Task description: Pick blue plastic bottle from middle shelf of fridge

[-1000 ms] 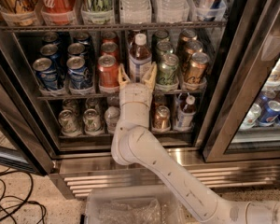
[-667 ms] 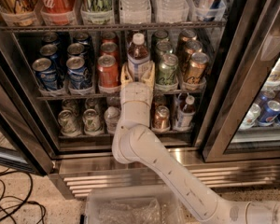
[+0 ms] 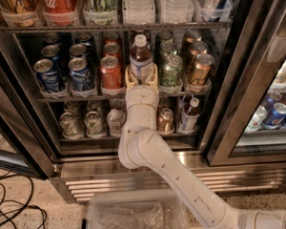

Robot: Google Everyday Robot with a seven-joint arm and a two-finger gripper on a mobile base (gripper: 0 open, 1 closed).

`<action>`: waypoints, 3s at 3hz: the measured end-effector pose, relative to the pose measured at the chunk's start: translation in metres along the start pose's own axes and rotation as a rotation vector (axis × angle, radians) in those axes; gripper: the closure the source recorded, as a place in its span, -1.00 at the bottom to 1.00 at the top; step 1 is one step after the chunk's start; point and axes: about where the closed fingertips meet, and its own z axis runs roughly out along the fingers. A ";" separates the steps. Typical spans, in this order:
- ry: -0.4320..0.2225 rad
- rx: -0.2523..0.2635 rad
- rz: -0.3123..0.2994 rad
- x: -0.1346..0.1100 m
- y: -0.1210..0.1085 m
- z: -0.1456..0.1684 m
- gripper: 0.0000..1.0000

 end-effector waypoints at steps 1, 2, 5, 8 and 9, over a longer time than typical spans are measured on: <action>-0.023 -0.019 0.011 -0.003 0.000 -0.004 1.00; -0.094 -0.066 0.027 -0.014 -0.001 -0.016 1.00; -0.352 -0.159 0.105 -0.051 -0.029 -0.069 1.00; -0.332 -0.641 -0.040 -0.136 -0.011 -0.208 1.00; -0.301 -0.678 -0.079 -0.143 -0.011 -0.221 1.00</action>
Offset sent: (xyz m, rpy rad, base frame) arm -0.1168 0.0103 0.0460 -0.0151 -0.4574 0.3929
